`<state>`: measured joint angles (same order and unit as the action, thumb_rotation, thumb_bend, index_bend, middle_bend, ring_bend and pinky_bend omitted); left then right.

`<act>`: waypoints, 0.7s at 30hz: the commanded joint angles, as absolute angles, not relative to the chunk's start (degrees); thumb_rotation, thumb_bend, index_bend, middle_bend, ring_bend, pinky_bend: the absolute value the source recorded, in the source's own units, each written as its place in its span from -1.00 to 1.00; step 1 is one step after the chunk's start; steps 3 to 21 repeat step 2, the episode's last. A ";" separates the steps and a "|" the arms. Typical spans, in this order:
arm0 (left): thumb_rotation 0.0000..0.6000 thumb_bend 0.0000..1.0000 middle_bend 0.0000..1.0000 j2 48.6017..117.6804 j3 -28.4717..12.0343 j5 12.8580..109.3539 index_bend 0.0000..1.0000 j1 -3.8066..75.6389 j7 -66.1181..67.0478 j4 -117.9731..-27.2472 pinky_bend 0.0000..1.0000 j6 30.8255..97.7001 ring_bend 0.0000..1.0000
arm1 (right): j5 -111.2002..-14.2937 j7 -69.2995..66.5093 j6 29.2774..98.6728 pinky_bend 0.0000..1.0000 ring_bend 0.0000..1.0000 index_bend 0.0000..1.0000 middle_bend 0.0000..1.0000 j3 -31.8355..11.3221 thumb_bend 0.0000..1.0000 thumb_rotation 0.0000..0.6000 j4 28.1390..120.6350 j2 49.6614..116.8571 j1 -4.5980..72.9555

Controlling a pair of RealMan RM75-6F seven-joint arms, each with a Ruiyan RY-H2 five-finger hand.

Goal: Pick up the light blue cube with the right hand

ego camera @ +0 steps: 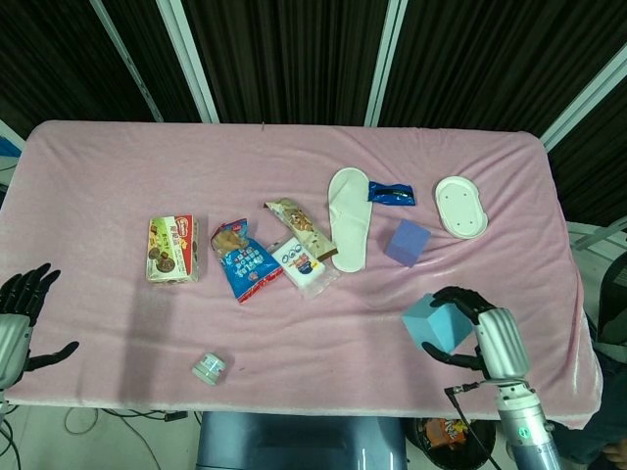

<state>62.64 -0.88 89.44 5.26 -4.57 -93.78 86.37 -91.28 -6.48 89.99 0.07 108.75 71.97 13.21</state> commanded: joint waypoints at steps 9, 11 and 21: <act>1.00 -1.00 -1.00 62.55 -0.71 89.88 -1.00 5.10 -4.59 -93.79 -1.00 86.72 -1.00 | -93.72 -10.54 92.56 0.42 0.27 0.23 0.22 1.30 -0.32 1.00 105.16 71.40 10.78; 1.00 -1.00 -1.00 62.55 -0.71 89.88 -1.00 5.10 -4.59 -93.79 -1.00 86.72 -1.00 | -93.72 -10.54 92.56 0.42 0.27 0.23 0.22 1.30 -0.32 1.00 105.16 71.40 10.78; 1.00 -1.00 -1.00 62.55 -0.71 89.88 -1.00 5.10 -4.59 -93.79 -1.00 86.72 -1.00 | -93.72 -10.54 92.56 0.42 0.27 0.23 0.22 1.30 -0.32 1.00 105.16 71.40 10.78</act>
